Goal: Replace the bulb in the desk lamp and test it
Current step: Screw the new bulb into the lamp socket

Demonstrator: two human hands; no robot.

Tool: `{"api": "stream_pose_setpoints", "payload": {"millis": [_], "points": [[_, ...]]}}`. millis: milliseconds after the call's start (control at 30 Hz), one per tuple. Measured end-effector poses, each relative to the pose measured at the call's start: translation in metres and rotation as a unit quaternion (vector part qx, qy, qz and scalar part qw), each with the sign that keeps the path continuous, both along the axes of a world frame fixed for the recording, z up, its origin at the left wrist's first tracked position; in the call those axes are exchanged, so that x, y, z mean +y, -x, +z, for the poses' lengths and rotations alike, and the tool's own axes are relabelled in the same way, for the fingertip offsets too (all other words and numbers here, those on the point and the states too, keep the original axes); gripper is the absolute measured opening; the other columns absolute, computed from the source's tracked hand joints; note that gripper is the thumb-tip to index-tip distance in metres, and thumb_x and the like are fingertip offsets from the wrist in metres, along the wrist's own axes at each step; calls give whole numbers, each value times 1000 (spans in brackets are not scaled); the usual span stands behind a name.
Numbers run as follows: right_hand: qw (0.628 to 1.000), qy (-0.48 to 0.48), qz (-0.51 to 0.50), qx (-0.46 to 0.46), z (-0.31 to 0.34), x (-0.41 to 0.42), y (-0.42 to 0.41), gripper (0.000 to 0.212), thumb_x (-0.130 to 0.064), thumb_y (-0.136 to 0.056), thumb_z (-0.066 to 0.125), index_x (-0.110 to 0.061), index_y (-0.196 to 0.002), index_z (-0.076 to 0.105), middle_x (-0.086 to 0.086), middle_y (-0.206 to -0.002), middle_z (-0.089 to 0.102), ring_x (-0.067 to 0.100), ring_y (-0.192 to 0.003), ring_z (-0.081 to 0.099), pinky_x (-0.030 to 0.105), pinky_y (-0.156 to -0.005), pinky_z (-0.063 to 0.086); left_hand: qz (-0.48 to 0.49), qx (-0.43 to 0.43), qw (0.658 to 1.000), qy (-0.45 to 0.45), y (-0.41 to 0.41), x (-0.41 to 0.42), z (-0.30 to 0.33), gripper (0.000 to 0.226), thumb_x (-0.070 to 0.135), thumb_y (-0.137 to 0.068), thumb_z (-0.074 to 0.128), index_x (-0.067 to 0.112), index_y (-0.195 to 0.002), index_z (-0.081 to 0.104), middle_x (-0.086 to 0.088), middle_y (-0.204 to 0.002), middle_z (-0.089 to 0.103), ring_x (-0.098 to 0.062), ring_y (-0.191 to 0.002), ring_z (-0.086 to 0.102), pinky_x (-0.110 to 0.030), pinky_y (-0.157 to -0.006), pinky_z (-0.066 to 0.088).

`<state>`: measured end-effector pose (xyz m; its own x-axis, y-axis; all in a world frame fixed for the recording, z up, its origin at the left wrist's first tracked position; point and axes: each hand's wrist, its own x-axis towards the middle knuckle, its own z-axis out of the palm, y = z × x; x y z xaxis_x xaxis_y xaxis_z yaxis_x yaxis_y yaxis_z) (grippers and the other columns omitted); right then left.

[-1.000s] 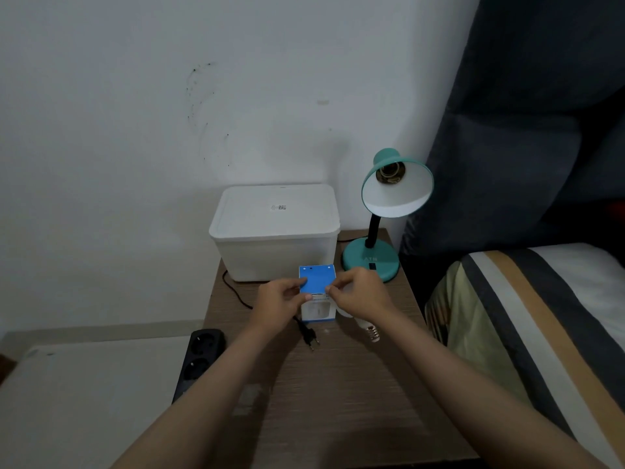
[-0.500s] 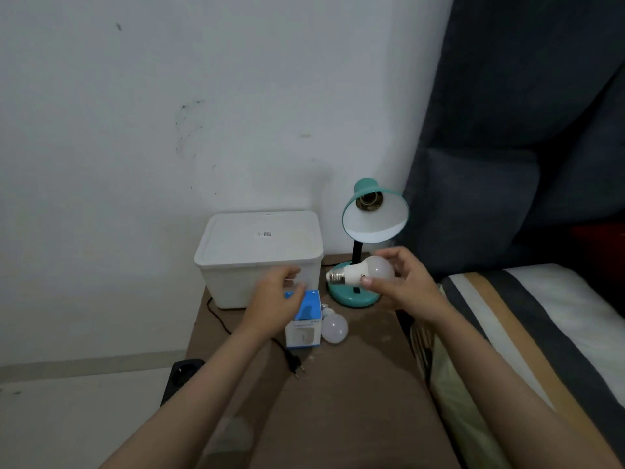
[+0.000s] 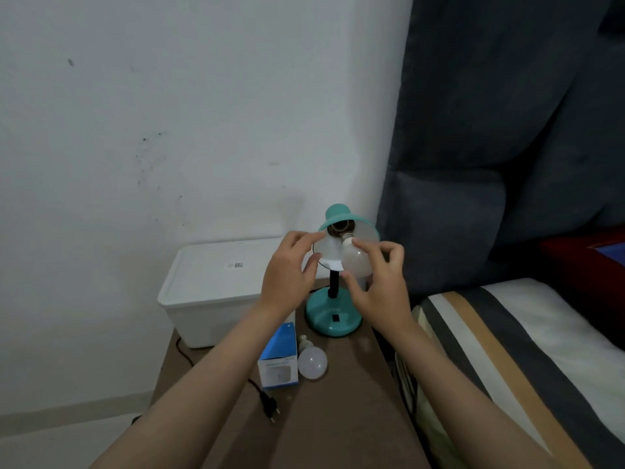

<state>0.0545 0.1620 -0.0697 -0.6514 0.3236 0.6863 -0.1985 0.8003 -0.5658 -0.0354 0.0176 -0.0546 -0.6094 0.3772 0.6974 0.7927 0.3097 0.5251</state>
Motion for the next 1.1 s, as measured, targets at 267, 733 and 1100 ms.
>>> {"api": "stream_pose_setpoints", "payload": {"millis": [267, 733, 1100], "points": [[997, -56, -48, 12, -13, 2, 24, 52, -21, -78, 76, -17, -125, 55, 15, -120, 46, 28, -110, 51, 28, -74, 52, -12, -1, 1000, -5, 15, 3, -15, 36, 1, -85, 61, 12, -119, 61, -8, -102, 64, -19, -83, 67, -39, -76, 58], [987, -122, -101, 21, -9, 5, 40, 47, -17, -75, 78, -14, -118, 60, 22, -114, 54, 38, -103, 57, 38, -59, 56, -2, 33, 999, -17, 20, 8, -19, 39, -1, -84, 60, 13, -121, 59, -8, -100, 66, -21, -79, 67, -41, -71, 58], [996, -13, -87, 32, -15, -1, 41, 50, -28, -78, 75, -7, -119, 54, 13, -111, 43, 22, -75, 61, 29, -54, 56, 12, 34, 999, -21, 19, 13, -20, 41, -1, -84, 59, 14, -122, 58, -8, -96, 63, -20, -79, 65, -39, -71, 57]]}}
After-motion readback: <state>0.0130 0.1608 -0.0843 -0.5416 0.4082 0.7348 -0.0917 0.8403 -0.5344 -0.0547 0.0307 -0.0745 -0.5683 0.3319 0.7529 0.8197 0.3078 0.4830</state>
